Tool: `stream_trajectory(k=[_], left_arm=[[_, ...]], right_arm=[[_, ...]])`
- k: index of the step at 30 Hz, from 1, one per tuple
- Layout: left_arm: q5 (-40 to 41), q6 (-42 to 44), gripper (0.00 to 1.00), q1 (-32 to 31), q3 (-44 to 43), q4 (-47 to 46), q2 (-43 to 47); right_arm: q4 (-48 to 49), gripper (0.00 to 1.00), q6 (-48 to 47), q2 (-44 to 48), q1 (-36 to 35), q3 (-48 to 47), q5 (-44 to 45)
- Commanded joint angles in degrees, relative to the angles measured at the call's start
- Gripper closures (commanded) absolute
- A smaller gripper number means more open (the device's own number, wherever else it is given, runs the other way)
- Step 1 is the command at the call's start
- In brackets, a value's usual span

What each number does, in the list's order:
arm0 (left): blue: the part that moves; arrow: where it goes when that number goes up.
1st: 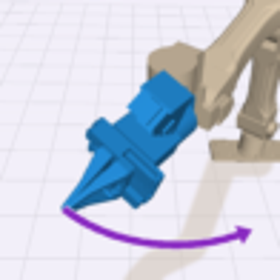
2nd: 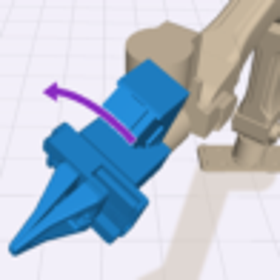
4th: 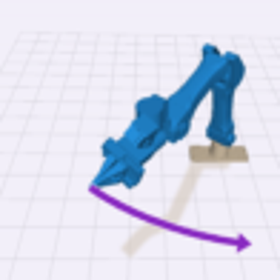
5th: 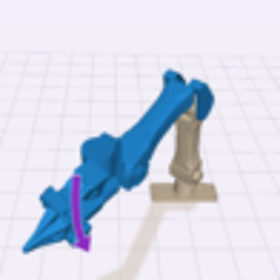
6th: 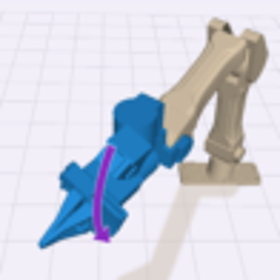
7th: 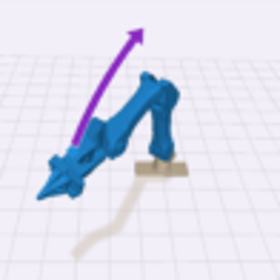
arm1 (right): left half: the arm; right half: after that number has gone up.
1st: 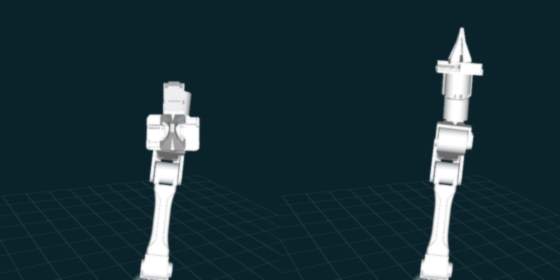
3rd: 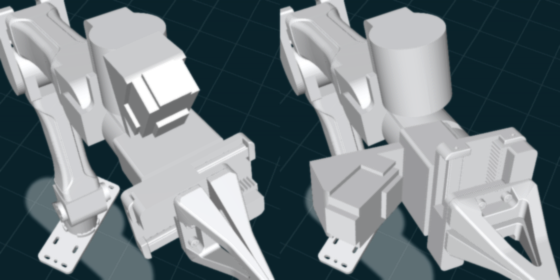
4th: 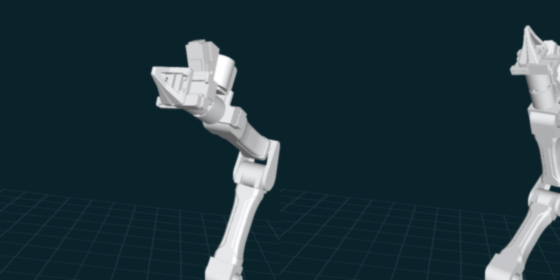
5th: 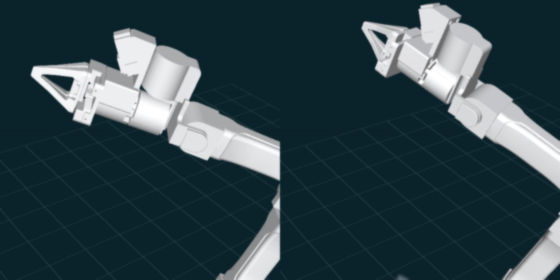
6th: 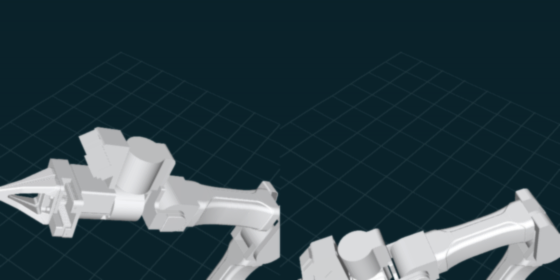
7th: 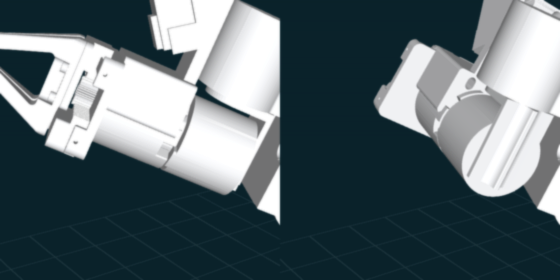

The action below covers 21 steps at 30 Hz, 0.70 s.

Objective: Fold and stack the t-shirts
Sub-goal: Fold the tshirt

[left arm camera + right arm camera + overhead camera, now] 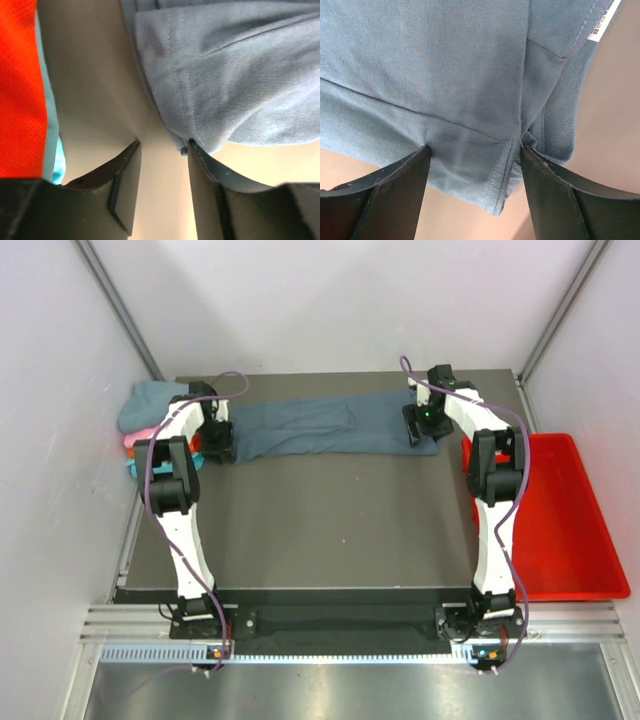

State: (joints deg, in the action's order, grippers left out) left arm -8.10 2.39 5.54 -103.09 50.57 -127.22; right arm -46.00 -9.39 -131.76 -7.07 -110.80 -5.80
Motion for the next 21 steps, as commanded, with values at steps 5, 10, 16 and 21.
stream_trajectory(k=[5,10,16,21], left_arm=[[7.57,-1.16,0.55,0.44,-0.10,1.29,8.56],[11.88,-1.07,0.54,1.23,1.66,1.73,9.62],[-0.94,-2.13,0.50,1.84,1.40,2.78,9.27],[-6.66,-2.22,0.45,1.84,0.52,3.05,6.37]], right_arm=[[-0.58,0.28,-0.02,0.37,-0.49,-1.79,0.97],[-0.41,0.28,-0.10,0.54,-0.66,-1.87,1.32],[-0.58,0.28,-0.19,0.37,-0.75,-2.31,1.15],[-0.50,0.28,-0.37,0.19,-1.01,-2.31,1.14]])
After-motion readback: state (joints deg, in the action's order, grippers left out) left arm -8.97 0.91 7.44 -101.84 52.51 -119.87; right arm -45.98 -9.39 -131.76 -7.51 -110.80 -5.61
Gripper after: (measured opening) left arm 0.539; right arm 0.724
